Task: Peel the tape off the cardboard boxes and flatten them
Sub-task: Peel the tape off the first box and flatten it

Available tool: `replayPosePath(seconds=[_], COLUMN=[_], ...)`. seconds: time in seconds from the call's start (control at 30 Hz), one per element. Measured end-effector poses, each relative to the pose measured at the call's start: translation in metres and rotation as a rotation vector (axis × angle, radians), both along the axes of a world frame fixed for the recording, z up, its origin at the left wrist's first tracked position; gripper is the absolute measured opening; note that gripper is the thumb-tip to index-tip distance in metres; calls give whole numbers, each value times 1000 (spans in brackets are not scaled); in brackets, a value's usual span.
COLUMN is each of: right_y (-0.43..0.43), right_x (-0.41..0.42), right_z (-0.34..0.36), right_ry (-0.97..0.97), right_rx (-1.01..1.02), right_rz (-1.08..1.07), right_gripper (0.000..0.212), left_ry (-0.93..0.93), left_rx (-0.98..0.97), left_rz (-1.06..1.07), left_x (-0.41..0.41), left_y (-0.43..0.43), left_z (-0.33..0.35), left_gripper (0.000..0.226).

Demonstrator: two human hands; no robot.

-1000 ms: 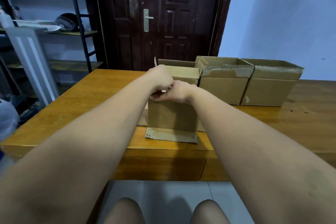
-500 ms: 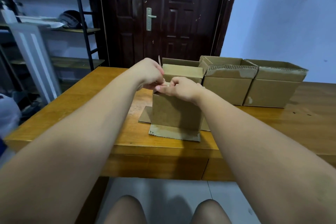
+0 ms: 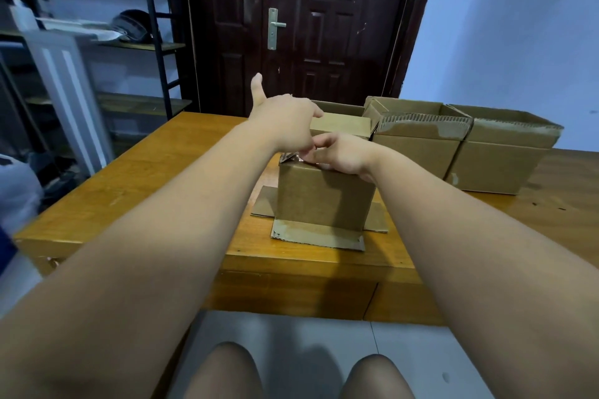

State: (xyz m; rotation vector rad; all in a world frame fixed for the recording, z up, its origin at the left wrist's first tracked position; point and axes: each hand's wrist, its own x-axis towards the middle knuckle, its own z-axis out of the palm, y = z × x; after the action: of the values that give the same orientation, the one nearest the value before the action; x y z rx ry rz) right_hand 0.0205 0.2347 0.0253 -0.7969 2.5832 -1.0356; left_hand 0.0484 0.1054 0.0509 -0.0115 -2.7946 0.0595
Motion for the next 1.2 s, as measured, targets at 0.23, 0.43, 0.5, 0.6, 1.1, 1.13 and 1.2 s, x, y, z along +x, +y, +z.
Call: replayPosePath(seconds=[0.23, 0.43, 0.5, 0.6, 1.1, 1.13, 1.2], right_y=[-1, -5, -7, -8, -5, -3, -1], right_x=[4, 1, 0, -1, 3, 4, 5], right_z=[2, 4, 6, 7, 10, 10, 10], right_ry=[0, -82, -98, -90, -146, -156, -156], right_rx=[3, 15, 44, 75, -70, -88, -108], right_rz=[-55, -96, -117, -144, -310, -314, -315], right_gripper=[20, 27, 22, 16, 27, 25, 15], left_ry=[82, -128, -98, -41, 108, 116, 138], left_rx=[640, 1306, 1482, 1612, 1545, 1567, 1578], left_rz=[-39, -281, -276, -199, -14, -11, -8], left_x=[3, 24, 29, 30, 24, 23, 22], left_y=[1, -22, -20, -12, -1, 1, 3], left_z=[-36, -74, -77, -74, -83, -83, -84], left_gripper=[53, 37, 36, 31, 34, 33, 31])
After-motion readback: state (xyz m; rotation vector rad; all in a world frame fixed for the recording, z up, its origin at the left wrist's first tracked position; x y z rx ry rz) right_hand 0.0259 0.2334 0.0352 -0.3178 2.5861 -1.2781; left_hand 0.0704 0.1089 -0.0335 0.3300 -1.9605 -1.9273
